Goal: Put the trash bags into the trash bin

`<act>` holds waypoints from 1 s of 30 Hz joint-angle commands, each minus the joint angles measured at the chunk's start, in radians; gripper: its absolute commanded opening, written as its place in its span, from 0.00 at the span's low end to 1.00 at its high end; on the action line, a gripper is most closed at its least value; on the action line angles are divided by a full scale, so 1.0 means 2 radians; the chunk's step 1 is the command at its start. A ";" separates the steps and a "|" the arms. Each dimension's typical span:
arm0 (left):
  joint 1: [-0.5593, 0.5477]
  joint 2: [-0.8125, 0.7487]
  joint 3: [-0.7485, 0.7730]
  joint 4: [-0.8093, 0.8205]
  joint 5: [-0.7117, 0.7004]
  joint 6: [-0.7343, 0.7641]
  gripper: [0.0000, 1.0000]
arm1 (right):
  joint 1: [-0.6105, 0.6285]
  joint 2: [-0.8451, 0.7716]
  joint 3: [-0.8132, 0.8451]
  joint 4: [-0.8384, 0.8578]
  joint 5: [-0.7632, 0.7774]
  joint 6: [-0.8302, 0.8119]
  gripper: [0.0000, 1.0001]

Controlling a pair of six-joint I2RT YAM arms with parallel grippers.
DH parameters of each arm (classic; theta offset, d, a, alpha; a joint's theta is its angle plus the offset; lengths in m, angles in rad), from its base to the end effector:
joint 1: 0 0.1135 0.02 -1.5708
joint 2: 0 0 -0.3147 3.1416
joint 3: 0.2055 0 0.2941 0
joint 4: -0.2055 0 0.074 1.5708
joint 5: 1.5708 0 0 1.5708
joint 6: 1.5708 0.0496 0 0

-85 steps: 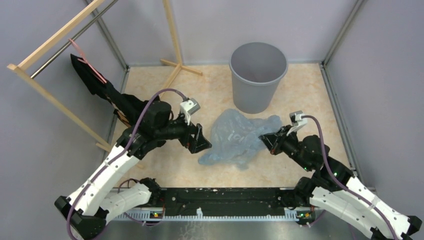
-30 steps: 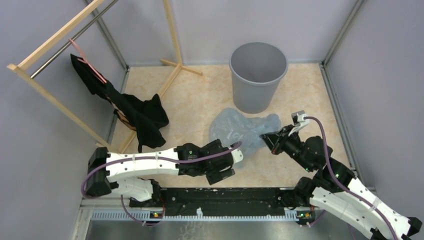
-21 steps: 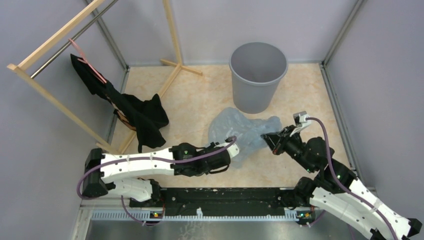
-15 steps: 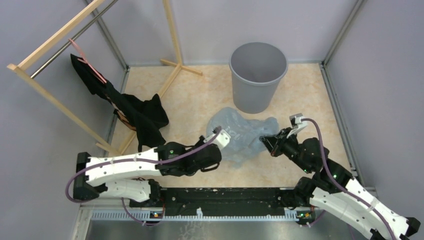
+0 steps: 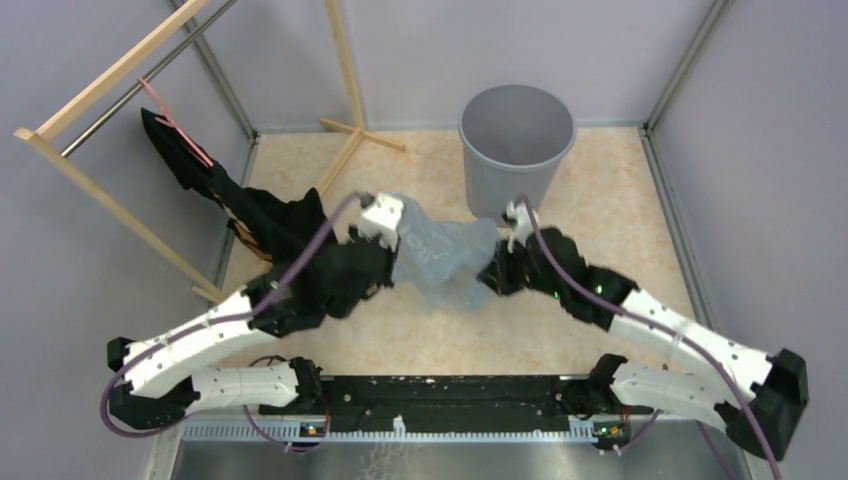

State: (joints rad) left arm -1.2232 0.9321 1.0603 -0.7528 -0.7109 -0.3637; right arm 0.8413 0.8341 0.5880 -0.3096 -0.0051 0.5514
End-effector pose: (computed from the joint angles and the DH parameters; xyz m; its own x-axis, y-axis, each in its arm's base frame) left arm 0.0988 -0.1778 0.3972 -0.3755 0.2450 -0.8939 0.4265 0.9019 0.0680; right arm 0.1381 0.1548 0.2695 -0.6916 0.0125 -0.7222 -0.4533 0.7710 0.4474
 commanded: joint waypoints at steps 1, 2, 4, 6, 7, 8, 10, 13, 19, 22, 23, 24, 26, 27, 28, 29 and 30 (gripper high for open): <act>0.045 0.006 0.229 0.096 0.082 0.107 0.00 | 0.007 0.069 0.261 -0.025 0.000 -0.116 0.00; 0.046 -0.005 0.257 0.116 0.127 0.111 0.00 | 0.017 0.064 0.284 -0.022 0.001 -0.127 0.00; 0.046 -0.047 0.241 0.197 0.212 0.106 0.00 | 0.028 0.033 0.285 0.018 -0.013 -0.130 0.00; 0.046 -0.096 0.148 0.257 0.238 0.093 0.00 | 0.028 -0.008 0.246 0.059 -0.018 -0.120 0.00; 0.045 -0.113 0.106 0.252 0.209 0.080 0.00 | 0.028 -0.023 0.219 0.073 -0.012 -0.118 0.00; 0.046 -0.122 0.069 0.224 0.160 0.060 0.00 | 0.028 -0.034 0.183 0.078 -0.001 -0.113 0.00; 0.046 -0.117 0.003 0.113 0.059 -0.013 0.00 | 0.028 -0.044 0.102 0.066 0.044 -0.076 0.00; 0.045 -0.109 -0.091 0.028 0.087 -0.118 0.00 | 0.028 -0.025 -0.033 0.077 0.010 -0.011 0.00; 0.047 -0.136 -0.144 0.111 0.133 -0.137 0.00 | 0.028 -0.022 -0.052 0.091 -0.006 -0.013 0.00; 0.047 -0.093 -0.069 0.134 0.108 -0.065 0.00 | 0.028 -0.019 0.032 0.071 0.029 -0.072 0.00; 0.048 -0.075 -0.033 0.129 0.098 -0.042 0.00 | 0.028 -0.009 0.065 0.057 0.034 -0.092 0.00; 0.048 -0.059 0.001 0.124 0.089 -0.021 0.00 | 0.028 0.002 0.097 0.040 0.036 -0.107 0.00; 0.047 -0.042 0.052 0.119 0.066 0.012 0.00 | 0.028 0.019 0.140 0.015 0.037 -0.126 0.00; 0.047 -0.043 0.065 0.119 0.048 0.020 0.00 | 0.028 0.022 0.145 0.011 0.035 -0.129 0.00; 0.047 -0.048 0.068 0.121 0.031 0.021 0.00 | 0.028 0.020 0.140 0.011 0.033 -0.125 0.00; 0.047 -0.060 0.062 0.126 0.015 0.023 0.00 | 0.028 0.015 0.124 0.018 0.031 -0.118 0.00; 0.047 -0.075 0.042 0.134 0.006 0.025 0.00 | 0.028 0.004 0.102 0.032 0.028 -0.102 0.00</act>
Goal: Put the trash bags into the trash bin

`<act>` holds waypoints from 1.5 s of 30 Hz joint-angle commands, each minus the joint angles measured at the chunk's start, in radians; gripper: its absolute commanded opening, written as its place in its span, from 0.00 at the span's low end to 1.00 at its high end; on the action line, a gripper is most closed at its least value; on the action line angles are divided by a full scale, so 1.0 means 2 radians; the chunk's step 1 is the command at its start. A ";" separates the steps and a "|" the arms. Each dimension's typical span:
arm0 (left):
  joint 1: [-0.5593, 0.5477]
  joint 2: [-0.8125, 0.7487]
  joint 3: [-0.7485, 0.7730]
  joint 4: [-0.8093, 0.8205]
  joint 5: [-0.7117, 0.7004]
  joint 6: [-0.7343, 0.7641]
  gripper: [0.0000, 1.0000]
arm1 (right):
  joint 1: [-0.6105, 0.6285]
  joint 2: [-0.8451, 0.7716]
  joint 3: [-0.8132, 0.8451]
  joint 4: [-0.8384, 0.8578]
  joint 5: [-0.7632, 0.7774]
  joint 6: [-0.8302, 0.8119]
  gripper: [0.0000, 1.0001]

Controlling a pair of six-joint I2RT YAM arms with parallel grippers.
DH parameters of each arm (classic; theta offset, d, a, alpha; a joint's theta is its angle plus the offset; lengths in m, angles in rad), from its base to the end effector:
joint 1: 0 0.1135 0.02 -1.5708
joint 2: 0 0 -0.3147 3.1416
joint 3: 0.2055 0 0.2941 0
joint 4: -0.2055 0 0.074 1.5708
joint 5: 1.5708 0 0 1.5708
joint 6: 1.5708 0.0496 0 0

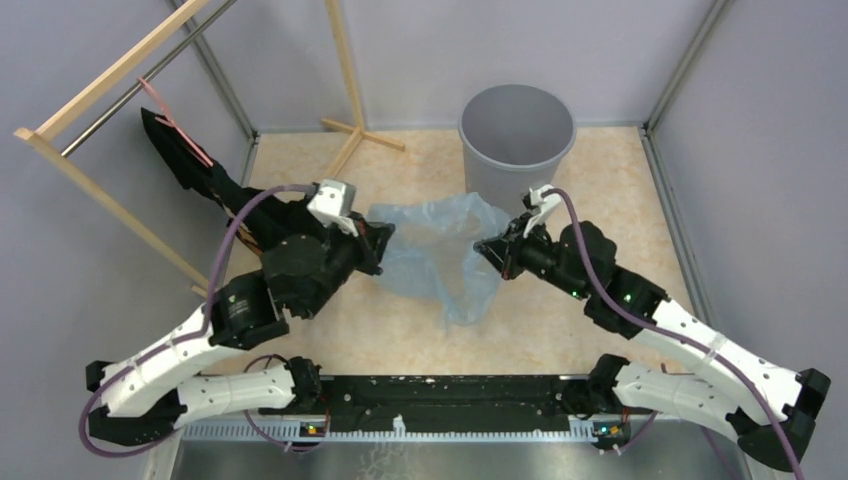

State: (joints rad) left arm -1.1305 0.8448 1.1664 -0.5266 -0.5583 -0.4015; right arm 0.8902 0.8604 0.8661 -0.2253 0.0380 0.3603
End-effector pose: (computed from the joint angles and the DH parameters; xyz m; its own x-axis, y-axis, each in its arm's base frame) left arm 0.1000 -0.1506 0.4732 -0.2933 -0.1551 -0.9433 0.4689 0.8366 -0.2833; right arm 0.1417 0.1721 0.3868 -0.3939 0.0734 -0.9162 -0.6566 0.6751 0.3364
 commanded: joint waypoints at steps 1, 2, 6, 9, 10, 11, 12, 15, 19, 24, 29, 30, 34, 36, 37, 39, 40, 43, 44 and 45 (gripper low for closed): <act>0.001 -0.049 -0.030 0.027 -0.071 0.046 0.00 | 0.004 -0.020 -0.066 0.000 0.006 0.009 0.04; 0.001 -0.072 -0.049 0.031 -0.069 0.047 0.00 | 0.004 -0.032 -0.095 0.008 0.005 0.026 0.09; 0.001 -0.125 -0.110 -0.004 -0.082 0.026 0.00 | 0.004 -0.075 -0.184 0.010 0.002 0.084 0.33; 0.001 -0.136 -0.126 -0.047 -0.106 0.015 0.00 | 0.003 -0.104 -0.181 -0.023 0.025 0.088 0.49; 0.001 -0.135 -0.128 -0.049 -0.114 0.016 0.00 | 0.003 -0.110 -0.172 -0.036 0.040 0.083 0.56; 0.001 -0.134 -0.129 -0.047 -0.118 0.021 0.00 | 0.003 -0.115 -0.160 -0.047 0.056 0.078 0.64; 0.001 -0.133 -0.132 -0.036 -0.119 0.031 0.00 | 0.003 -0.116 -0.145 -0.056 0.071 0.071 0.71; 0.001 -0.127 -0.148 0.019 -0.113 0.068 0.00 | 0.003 -0.105 -0.096 -0.071 0.108 0.047 0.82; 0.001 -0.109 -0.173 0.073 -0.109 0.110 0.00 | 0.003 -0.071 -0.043 -0.091 0.155 0.029 0.86; 0.001 -0.088 -0.191 0.066 -0.102 0.122 0.00 | 0.002 -0.031 0.024 -0.151 0.247 0.025 0.94; 0.001 -0.091 -0.194 0.067 -0.079 0.131 0.00 | -0.045 0.015 0.098 -0.179 0.297 0.003 0.99; 0.001 -0.092 -0.193 0.068 -0.071 0.132 0.00 | -0.069 0.028 0.112 -0.178 0.281 0.000 0.99; 0.002 -0.095 -0.190 0.058 -0.045 0.129 0.00 | -0.198 0.073 0.157 -0.154 0.148 0.010 0.99; 0.002 -0.101 -0.192 0.053 -0.037 0.125 0.00 | -0.232 0.102 0.182 -0.147 0.134 0.019 0.99; 0.001 -0.105 -0.193 0.053 -0.033 0.125 0.00 | -0.240 0.120 0.199 -0.147 0.136 0.025 0.99; 0.001 -0.114 -0.192 0.053 -0.024 0.123 0.00 | -0.254 0.156 0.231 -0.151 0.146 0.044 0.99; 0.001 -0.118 -0.192 0.053 -0.019 0.125 0.00 | -0.260 0.174 0.244 -0.153 0.158 0.059 0.99; 0.002 -0.130 -0.193 0.052 -0.017 0.125 0.00 | -0.266 0.214 0.270 -0.154 0.217 0.110 0.98; 0.002 -0.134 -0.194 0.052 -0.017 0.125 0.00 | -0.266 0.225 0.276 -0.153 0.227 0.117 0.98; 0.002 -0.137 -0.194 0.052 -0.017 0.125 0.00 | -0.266 0.237 0.286 -0.152 0.237 0.125 0.98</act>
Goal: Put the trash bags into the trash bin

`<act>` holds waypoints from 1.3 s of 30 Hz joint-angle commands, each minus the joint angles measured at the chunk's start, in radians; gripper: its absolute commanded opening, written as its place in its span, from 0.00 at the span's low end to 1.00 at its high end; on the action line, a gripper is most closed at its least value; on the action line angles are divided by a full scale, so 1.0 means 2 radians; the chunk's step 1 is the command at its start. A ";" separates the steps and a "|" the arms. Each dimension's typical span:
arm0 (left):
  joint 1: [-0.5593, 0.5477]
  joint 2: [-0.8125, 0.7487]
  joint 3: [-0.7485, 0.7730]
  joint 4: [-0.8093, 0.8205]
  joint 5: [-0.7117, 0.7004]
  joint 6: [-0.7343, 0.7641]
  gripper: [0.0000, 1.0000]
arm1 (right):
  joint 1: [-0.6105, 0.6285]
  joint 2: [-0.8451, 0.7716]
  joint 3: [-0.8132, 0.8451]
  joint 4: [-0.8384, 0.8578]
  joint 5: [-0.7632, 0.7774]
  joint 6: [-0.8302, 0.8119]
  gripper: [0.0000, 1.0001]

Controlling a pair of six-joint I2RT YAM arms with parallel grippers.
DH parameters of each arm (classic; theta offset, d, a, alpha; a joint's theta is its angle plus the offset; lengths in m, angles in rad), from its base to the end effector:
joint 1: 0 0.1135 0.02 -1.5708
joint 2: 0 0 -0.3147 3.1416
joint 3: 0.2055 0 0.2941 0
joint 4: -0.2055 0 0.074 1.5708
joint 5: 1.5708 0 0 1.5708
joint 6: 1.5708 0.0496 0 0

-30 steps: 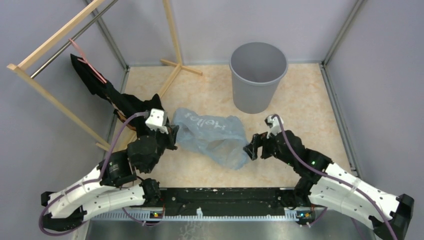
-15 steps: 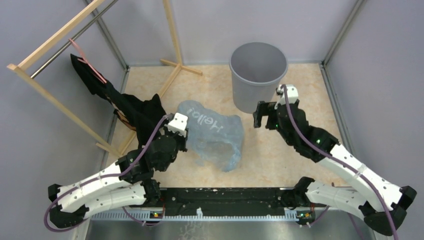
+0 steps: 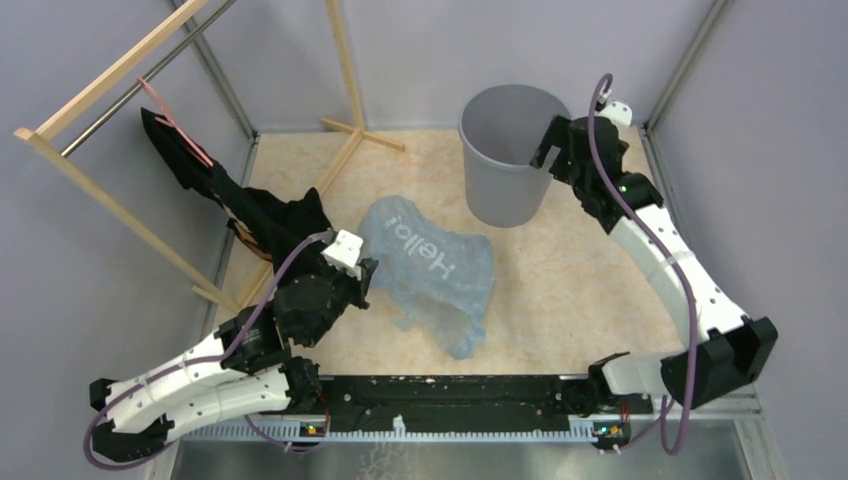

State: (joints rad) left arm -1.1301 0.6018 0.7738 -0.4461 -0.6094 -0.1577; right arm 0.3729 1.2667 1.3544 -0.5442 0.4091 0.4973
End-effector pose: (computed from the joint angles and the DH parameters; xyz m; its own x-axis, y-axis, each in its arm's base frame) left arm 0.0873 -0.1185 0.3690 -0.1936 0.1086 -0.9751 0.4822 0.8761 0.0018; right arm 0.3002 0.0962 0.4461 -0.3616 0.3285 -0.8725 0.1943 0.9419 0.2741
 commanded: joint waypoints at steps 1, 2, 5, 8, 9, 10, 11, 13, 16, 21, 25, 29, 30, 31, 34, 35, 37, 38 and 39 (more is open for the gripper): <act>0.001 -0.018 0.002 0.011 0.010 0.002 0.00 | -0.007 0.043 0.048 0.006 0.064 0.069 0.98; 0.001 -0.021 0.002 0.011 0.013 0.002 0.01 | -0.007 0.054 0.052 0.004 0.077 0.080 0.97; 0.001 -0.027 0.002 0.012 0.025 0.006 0.01 | -0.007 0.091 0.075 -0.019 0.110 0.117 0.96; 0.001 -0.027 -0.001 0.014 0.030 0.008 0.01 | -0.007 0.121 0.104 -0.042 0.085 0.120 0.91; 0.001 -0.025 0.000 0.013 0.031 0.008 0.01 | -0.007 0.124 0.106 -0.037 0.065 0.104 0.84; 0.001 -0.024 0.002 0.013 0.031 0.008 0.01 | -0.007 0.124 0.105 -0.036 0.057 0.100 0.79; 0.001 -0.023 0.003 0.011 0.032 0.008 0.01 | -0.005 0.123 0.102 -0.036 0.058 0.103 0.76; 0.001 -0.024 0.006 0.007 0.036 0.009 0.01 | -0.001 0.115 0.087 -0.032 0.069 0.102 0.72; 0.001 -0.031 0.004 0.011 0.039 0.010 0.01 | 0.005 0.107 0.069 -0.031 0.080 0.099 0.66; 0.003 -0.040 0.004 0.017 0.039 0.008 0.00 | 0.011 0.105 0.056 -0.035 0.081 0.080 0.51; 0.004 -0.062 0.002 0.029 0.059 0.004 0.00 | 0.021 0.101 0.055 -0.043 0.072 0.057 0.33; 0.004 -0.102 -0.008 0.051 0.063 0.011 0.00 | 0.035 0.093 0.058 -0.053 0.050 0.012 0.19; 0.003 -0.113 -0.010 0.057 0.064 0.011 0.00 | 0.039 0.090 0.057 -0.055 0.037 -0.004 0.18; 0.003 -0.125 -0.013 0.064 0.065 0.013 0.00 | 0.042 0.085 0.055 -0.056 0.022 -0.018 0.15; 0.003 -0.158 -0.013 0.086 0.072 0.018 0.00 | 0.045 0.068 0.044 -0.065 -0.029 -0.044 0.08; 0.003 -0.168 -0.009 0.093 0.074 0.020 0.00 | 0.046 0.062 0.039 -0.065 -0.044 -0.052 0.04; 0.003 -0.174 0.005 0.098 0.076 0.028 0.00 | 0.049 0.047 0.026 -0.062 -0.077 -0.074 0.00; 0.003 -0.172 0.016 0.093 0.074 0.029 0.00 | 0.051 0.041 0.019 -0.059 -0.090 -0.083 0.00; 0.003 -0.169 0.029 0.087 0.073 0.031 0.00 | 0.054 0.034 0.011 -0.056 -0.102 -0.087 0.00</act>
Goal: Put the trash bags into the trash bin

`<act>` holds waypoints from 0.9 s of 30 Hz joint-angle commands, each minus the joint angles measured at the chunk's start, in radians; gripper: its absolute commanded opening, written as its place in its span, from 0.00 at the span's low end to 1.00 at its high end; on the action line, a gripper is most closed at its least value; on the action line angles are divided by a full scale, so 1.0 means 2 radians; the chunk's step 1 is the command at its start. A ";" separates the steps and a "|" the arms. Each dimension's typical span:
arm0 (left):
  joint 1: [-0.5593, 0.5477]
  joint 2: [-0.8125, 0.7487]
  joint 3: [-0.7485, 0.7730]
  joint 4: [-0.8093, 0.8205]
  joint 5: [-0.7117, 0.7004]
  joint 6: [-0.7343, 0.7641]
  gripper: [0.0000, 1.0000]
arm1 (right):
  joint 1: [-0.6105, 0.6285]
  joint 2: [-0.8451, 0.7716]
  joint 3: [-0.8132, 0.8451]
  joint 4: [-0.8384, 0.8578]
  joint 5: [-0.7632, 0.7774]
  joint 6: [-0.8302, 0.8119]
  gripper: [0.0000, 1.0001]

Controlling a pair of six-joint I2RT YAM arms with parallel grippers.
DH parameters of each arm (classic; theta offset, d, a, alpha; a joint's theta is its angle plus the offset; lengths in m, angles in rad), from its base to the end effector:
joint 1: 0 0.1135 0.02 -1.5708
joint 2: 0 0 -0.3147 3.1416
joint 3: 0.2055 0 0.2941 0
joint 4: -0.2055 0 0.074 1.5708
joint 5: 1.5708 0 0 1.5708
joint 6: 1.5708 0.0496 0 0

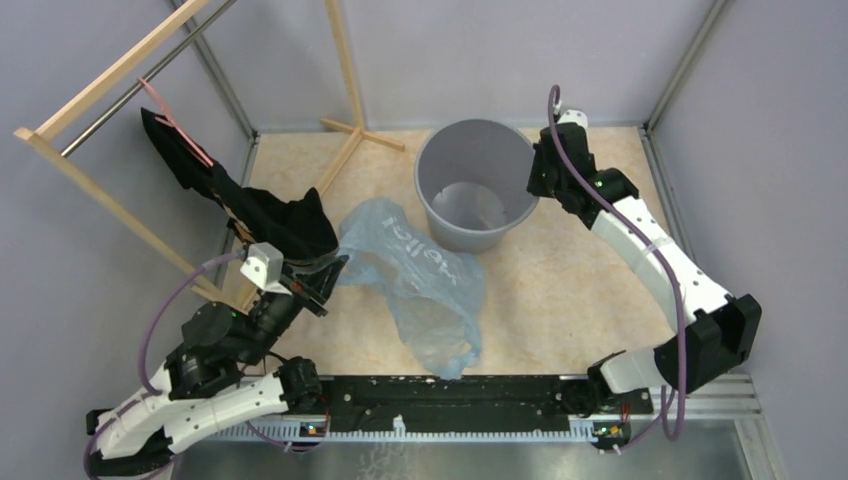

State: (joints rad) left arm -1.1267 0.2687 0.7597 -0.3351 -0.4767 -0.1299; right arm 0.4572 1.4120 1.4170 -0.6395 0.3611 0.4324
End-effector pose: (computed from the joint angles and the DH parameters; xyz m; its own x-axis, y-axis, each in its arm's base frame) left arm 0.0458 -0.0433 0.4041 -0.0125 -0.2415 -0.9703 0.6111 0.7662 -0.1986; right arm 0.3261 0.1409 0.4143 -0.5490 0.1668 -0.8190 0.0798 0.9859 0.1473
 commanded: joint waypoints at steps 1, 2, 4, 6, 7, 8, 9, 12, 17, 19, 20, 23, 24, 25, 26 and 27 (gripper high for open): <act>0.001 0.003 0.050 0.027 0.006 0.020 0.00 | 0.017 -0.044 -0.029 -0.005 -0.086 -0.057 0.00; 0.001 0.009 0.063 0.020 0.006 0.021 0.00 | 0.023 -0.049 -0.036 -0.002 -0.093 -0.060 0.00; 0.001 0.022 0.093 0.008 0.006 0.020 0.00 | 0.036 -0.056 -0.045 0.002 -0.107 -0.063 0.00; 0.001 0.035 0.120 0.001 0.010 0.019 0.00 | 0.053 -0.059 -0.054 0.006 -0.109 -0.062 0.00; 0.001 0.041 0.131 0.000 0.012 0.019 0.00 | 0.061 -0.060 -0.058 0.008 -0.109 -0.063 0.00; 0.001 0.047 0.144 0.001 0.015 0.022 0.00 | 0.069 -0.059 -0.061 0.012 -0.111 -0.066 0.00; 0.001 0.054 0.161 0.000 0.020 0.026 0.00 | 0.076 -0.057 -0.063 0.014 -0.111 -0.070 0.00; 0.001 0.079 0.203 0.002 0.029 0.036 0.00 | 0.097 -0.050 -0.064 0.010 -0.098 -0.077 0.00; 0.001 0.144 0.291 -0.010 0.041 0.048 0.00 | 0.110 -0.054 -0.073 0.011 -0.089 -0.086 0.13; 0.001 0.164 0.316 -0.011 0.051 0.057 0.00 | 0.110 -0.058 -0.077 0.018 -0.090 -0.091 0.23; 0.001 0.172 0.324 -0.008 0.055 0.060 0.00 | 0.110 -0.058 -0.078 0.020 -0.091 -0.091 0.26; 0.001 0.196 0.361 -0.004 0.055 0.081 0.00 | 0.110 -0.053 -0.072 0.018 -0.099 -0.095 0.32; 0.001 0.203 0.376 -0.003 0.052 0.086 0.00 | 0.111 -0.051 -0.068 0.015 -0.099 -0.097 0.33; 0.001 0.209 0.388 0.000 0.049 0.094 0.00 | 0.111 -0.050 -0.066 0.014 -0.099 -0.099 0.34; 0.001 0.215 0.399 0.005 0.047 0.101 0.00 | 0.111 -0.049 -0.063 0.014 -0.097 -0.103 0.36; 0.001 0.219 0.409 0.012 0.045 0.109 0.00 | 0.111 -0.048 -0.061 0.014 -0.094 -0.107 0.35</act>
State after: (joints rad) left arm -1.1267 0.6727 1.4906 -0.3664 -0.3855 0.0086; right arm 0.6670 1.3098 1.2652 -0.5961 0.1753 0.2604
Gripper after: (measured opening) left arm 0.008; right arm 0.351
